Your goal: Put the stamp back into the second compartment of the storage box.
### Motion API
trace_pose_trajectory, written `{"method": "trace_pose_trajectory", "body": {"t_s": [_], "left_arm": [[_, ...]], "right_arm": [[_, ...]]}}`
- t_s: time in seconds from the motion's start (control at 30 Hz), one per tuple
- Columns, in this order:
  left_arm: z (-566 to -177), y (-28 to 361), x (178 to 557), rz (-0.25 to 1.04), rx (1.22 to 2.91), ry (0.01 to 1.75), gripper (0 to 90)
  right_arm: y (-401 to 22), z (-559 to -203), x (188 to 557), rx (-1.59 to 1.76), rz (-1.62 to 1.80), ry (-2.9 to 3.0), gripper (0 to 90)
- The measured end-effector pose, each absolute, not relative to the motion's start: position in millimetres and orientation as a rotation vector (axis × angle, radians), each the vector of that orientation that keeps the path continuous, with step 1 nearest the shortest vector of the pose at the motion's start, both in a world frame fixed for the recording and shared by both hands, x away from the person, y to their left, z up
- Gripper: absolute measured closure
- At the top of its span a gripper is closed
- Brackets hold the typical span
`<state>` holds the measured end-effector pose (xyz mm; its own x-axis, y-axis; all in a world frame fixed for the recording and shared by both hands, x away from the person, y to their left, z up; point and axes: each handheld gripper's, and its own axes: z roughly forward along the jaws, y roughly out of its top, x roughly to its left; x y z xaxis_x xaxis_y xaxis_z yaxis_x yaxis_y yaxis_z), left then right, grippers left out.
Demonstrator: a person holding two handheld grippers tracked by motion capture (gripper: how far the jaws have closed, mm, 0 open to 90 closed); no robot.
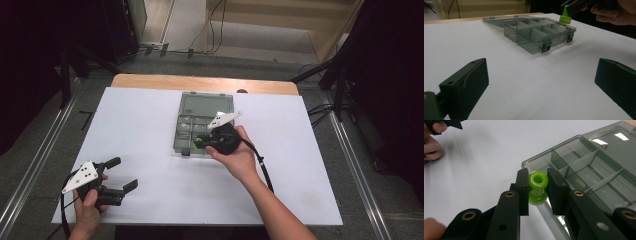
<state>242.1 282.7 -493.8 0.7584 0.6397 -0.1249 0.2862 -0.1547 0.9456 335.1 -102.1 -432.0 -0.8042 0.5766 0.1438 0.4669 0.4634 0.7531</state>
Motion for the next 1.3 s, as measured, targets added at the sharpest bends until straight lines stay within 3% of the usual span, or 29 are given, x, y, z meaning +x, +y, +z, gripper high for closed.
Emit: {"method": "trace_pose_trajectory", "body": {"t_s": [1.3], "left_arm": [[-493.6, 282.5, 242.0, 0.362, 1.749, 0.721, 0.0]], "right_arm": [[-92.7, -428.3, 376.5, 1.004, 1.236, 2.526, 70.7]]}}
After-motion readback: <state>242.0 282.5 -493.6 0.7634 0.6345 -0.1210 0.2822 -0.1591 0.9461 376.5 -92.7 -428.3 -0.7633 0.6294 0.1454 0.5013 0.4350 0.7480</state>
